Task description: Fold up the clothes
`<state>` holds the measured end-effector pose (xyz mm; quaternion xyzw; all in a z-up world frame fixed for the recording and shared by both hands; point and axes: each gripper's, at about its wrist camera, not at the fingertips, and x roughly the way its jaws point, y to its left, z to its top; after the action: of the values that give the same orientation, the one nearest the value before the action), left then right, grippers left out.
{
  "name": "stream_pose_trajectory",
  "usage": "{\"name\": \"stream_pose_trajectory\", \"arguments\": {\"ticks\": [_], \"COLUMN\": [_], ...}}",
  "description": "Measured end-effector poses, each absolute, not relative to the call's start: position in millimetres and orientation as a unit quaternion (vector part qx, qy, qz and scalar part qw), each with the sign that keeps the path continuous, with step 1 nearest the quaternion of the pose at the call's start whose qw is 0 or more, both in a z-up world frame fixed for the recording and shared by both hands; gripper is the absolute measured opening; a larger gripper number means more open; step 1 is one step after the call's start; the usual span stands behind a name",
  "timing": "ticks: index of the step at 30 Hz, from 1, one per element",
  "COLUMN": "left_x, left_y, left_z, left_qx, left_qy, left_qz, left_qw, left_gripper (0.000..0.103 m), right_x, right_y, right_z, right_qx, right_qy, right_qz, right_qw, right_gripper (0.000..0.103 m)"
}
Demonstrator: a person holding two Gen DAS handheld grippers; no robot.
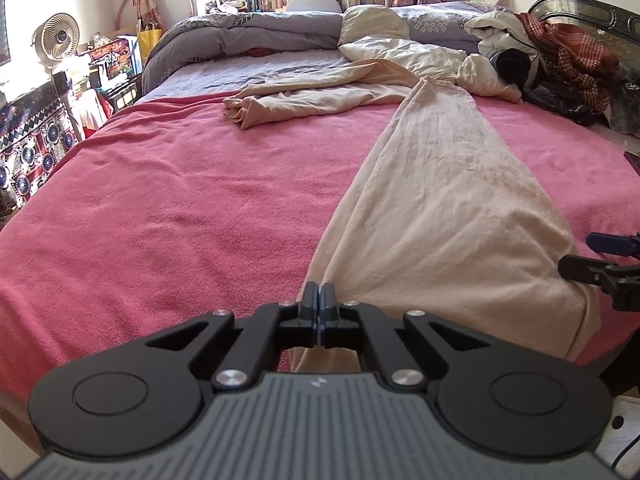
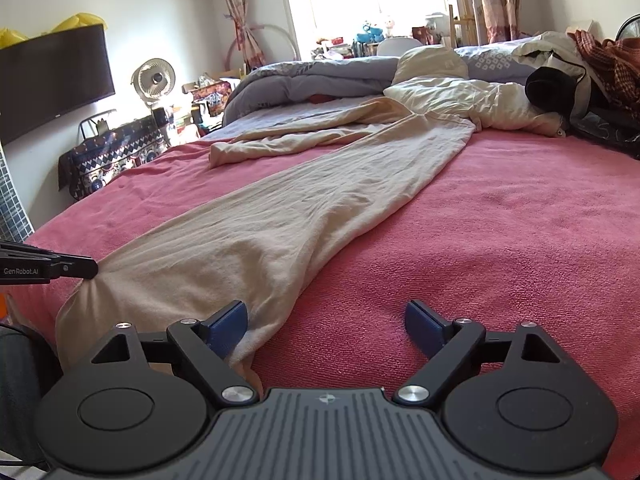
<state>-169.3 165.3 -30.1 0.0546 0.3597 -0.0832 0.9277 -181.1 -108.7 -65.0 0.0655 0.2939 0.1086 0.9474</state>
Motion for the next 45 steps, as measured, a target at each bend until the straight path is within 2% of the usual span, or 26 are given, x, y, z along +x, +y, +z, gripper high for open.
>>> {"name": "stream_pose_trajectory", "arguments": {"ticks": [2, 5, 8, 10, 12, 13, 17, 23, 26, 32, 40, 45], "left_x": [-170, -166, -161, -158, -157, -157, -158, -163, -162, -149, -147, -144], "left_y": [164, 164, 166, 167, 168, 167, 166, 149, 129, 110, 118, 131], "left_z": [-29, -34, -49, -48, -46, -47, -42, -4, -1, -47, -49, -49], "left_qx": [0.056, 0.07, 0.099, 0.097, 0.096, 0.1, 0.108, 0.07, 0.071, 0.099, 0.109, 0.107], "left_qy": [0.356, 0.363, 0.363, 0.367, 0.373, 0.372, 0.37, 0.324, 0.32, 0.363, 0.36, 0.361], "left_qz": [-0.082, -0.074, -0.046, -0.042, -0.043, -0.044, -0.043, -0.112, -0.153, -0.146, -0.131, -0.114], "left_qw": [0.929, 0.926, 0.925, 0.924, 0.922, 0.922, 0.922, 0.937, 0.932, 0.915, 0.917, 0.92], "left_gripper": [0.0, 0.0, 0.0, 0.0, 0.0, 0.0, 0.0, 0.0, 0.0, 0.0, 0.006, 0.007], "right_x": [-181, -177, -174, -171, -164, -162, -152, -146, -146, -144, -144, -142], "right_y": [-107, -102, -83, -69, -59, -55, -36, -35, -33, -38, -42, -48], "right_z": [-61, -45, -30, -27, -29, -30, -37, -48, -49, -47, -46, -44], "right_qx": [0.063, 0.066, 0.015, -0.021, -0.029, -0.031, -0.066, -0.054, -0.06, -0.054, -0.054, -0.048], "right_qy": [0.299, 0.303, 0.281, 0.28, 0.294, 0.3, 0.322, 0.346, 0.349, 0.352, 0.352, 0.358], "right_qz": [0.104, 0.099, 0.112, 0.121, 0.139, 0.144, 0.144, 0.142, 0.141, 0.149, 0.154, 0.155], "right_qw": [0.947, 0.945, 0.953, 0.952, 0.945, 0.943, 0.934, 0.926, 0.925, 0.922, 0.922, 0.919], "right_gripper": [0.086, 0.079, 0.075, 0.064, 0.036, 0.033, 0.032, 0.032, 0.032, 0.032, 0.033, 0.033]}}
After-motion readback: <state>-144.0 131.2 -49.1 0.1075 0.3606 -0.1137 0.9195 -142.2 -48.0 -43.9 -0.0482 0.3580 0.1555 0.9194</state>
